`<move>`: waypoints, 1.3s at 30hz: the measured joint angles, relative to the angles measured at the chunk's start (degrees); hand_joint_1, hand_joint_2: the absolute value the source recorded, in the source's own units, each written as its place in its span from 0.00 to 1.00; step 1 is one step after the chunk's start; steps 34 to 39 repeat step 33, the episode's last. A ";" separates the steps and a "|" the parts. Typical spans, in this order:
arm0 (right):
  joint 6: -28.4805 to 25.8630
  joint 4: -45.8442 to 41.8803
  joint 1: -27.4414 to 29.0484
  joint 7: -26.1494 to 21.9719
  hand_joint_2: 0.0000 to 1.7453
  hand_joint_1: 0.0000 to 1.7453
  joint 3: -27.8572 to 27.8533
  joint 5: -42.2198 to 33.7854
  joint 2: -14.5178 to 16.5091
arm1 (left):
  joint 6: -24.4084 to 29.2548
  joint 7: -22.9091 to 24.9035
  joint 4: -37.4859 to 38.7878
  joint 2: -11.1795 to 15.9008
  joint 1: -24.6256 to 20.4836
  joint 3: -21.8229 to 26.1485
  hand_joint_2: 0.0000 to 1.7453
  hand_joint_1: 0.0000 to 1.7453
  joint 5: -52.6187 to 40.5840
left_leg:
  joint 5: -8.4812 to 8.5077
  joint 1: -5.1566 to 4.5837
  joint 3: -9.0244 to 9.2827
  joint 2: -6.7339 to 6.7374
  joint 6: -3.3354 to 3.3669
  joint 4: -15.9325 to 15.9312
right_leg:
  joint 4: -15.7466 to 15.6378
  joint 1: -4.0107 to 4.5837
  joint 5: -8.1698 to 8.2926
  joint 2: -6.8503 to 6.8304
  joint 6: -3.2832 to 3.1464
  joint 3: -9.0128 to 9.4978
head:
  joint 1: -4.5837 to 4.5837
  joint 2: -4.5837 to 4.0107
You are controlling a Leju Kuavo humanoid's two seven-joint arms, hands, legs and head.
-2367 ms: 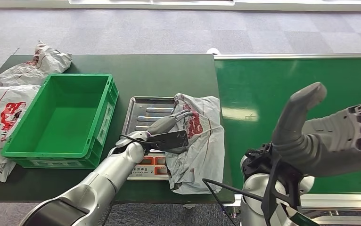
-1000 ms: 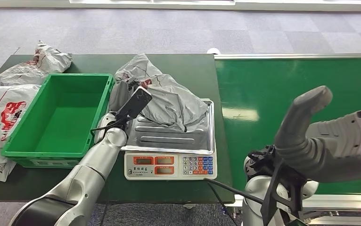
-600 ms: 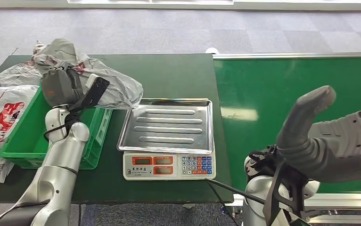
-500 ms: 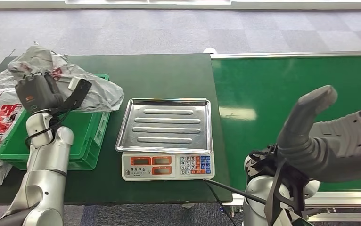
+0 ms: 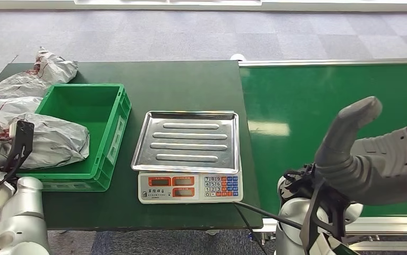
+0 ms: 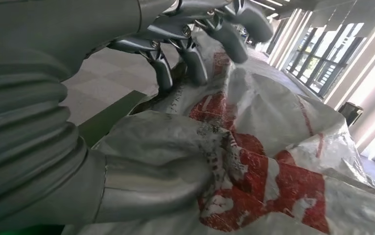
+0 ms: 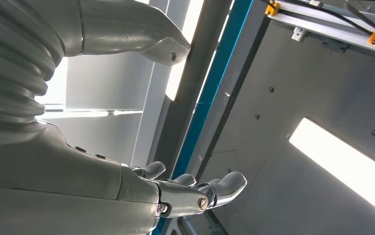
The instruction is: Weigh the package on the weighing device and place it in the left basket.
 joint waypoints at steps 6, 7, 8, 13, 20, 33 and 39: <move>0.00 0.02 0.20 0.01 1.00 0.00 -0.05 0.07 0.00 | 0.00 -2.32 0.60 -0.17 0.00 2.38 0.00 0.00 0.85 | 0.00 0.01 0.01 0.01 0.00 0.00 | 0.00 0.00 0.01 -0.01 -0.01 -0.01 | -0.02 0.00; 0.00 0.02 0.20 0.01 1.00 0.00 -0.06 0.07 0.00 | 0.00 -4.24 0.25 -0.38 0.00 3.14 0.00 0.00 1.81 | 0.00 0.02 0.01 0.01 0.00 0.00 | 0.00 0.00 0.01 -0.01 -0.01 -0.02 | -0.02 0.00; 0.00 0.02 0.20 0.01 1.00 0.00 -0.07 0.06 0.00 | 0.00 -7.14 -0.39 -0.74 -0.06 4.11 0.00 0.00 3.31 | 0.00 0.02 0.01 0.02 -0.01 0.00 | 0.00 0.01 0.01 -0.01 -0.02 -0.03 | -0.02 0.00; 0.00 0.10 0.17 0.02 1.00 0.00 -0.07 0.01 0.00 | 0.01 -32.65 -3.70 -3.57 -2.84 11.72 0.00 0.00 18.99 | 0.02 0.02 0.00 -0.06 -0.01 0.01 | 0.00 0.02 0.01 -0.05 -0.01 -0.01 | 0.00 0.00; 0.01 0.19 0.14 0.02 1.00 0.00 -0.11 -0.10 0.00 | -0.10 -41.05 -8.80 -6.95 -4.47 11.83 0.00 0.00 40.89 | 0.01 0.01 0.04 -0.03 -0.02 0.01 | 0.00 0.01 0.03 -0.05 -0.01 0.01 | -0.02 0.00; 0.02 1.04 0.22 0.04 1.00 0.00 -1.60 1.21 0.00 | -12.55 -41.22 -39.38 -9.54 8.20 -29.13 1.00 0.00 71.20 | 0.06 -0.02 -0.08 -0.38 0.02 0.03 | -0.02 -0.02 0.00 -0.45 0.01 0.04 | 0.00 0.00; 0.02 1.04 0.22 0.04 1.00 0.00 -1.60 1.21 0.00 | -12.55 -41.22 -39.38 -9.54 8.20 -29.13 1.00 0.00 71.20 | 0.06 -0.02 -0.08 -0.38 0.02 0.03 | -0.02 -0.02 0.00 -0.45 0.01 0.04 | 0.00 0.00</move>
